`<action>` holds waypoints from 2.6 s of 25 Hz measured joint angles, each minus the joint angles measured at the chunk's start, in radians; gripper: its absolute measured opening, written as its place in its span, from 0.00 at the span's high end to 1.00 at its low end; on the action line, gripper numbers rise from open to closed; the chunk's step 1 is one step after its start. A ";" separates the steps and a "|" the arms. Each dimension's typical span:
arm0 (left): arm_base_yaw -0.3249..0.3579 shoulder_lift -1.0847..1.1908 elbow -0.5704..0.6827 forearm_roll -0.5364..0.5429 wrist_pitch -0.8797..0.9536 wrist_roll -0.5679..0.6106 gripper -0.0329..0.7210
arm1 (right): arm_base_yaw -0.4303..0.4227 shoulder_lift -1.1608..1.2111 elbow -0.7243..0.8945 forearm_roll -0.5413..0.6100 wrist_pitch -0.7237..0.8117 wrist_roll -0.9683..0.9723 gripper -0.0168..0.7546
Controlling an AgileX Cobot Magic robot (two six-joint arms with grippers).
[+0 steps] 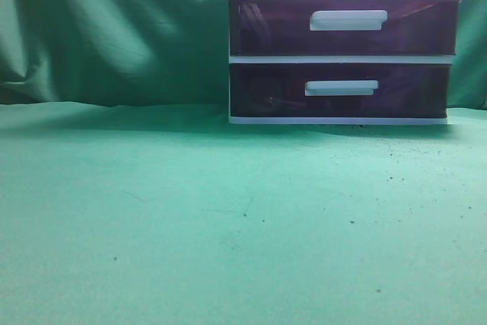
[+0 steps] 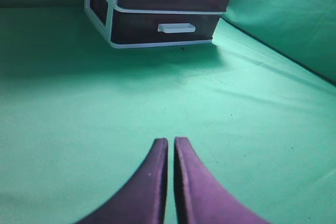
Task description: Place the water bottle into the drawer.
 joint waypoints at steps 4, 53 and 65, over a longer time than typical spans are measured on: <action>0.000 0.000 0.000 0.000 0.000 0.000 0.96 | 0.000 0.000 0.014 -0.023 0.000 0.036 0.98; 0.733 0.000 0.349 0.157 -0.304 0.077 0.96 | -0.003 0.000 0.015 -0.042 0.000 0.051 0.98; 0.733 0.000 0.347 -0.083 -0.265 0.397 0.96 | -0.003 0.000 0.015 -0.042 0.000 0.051 0.98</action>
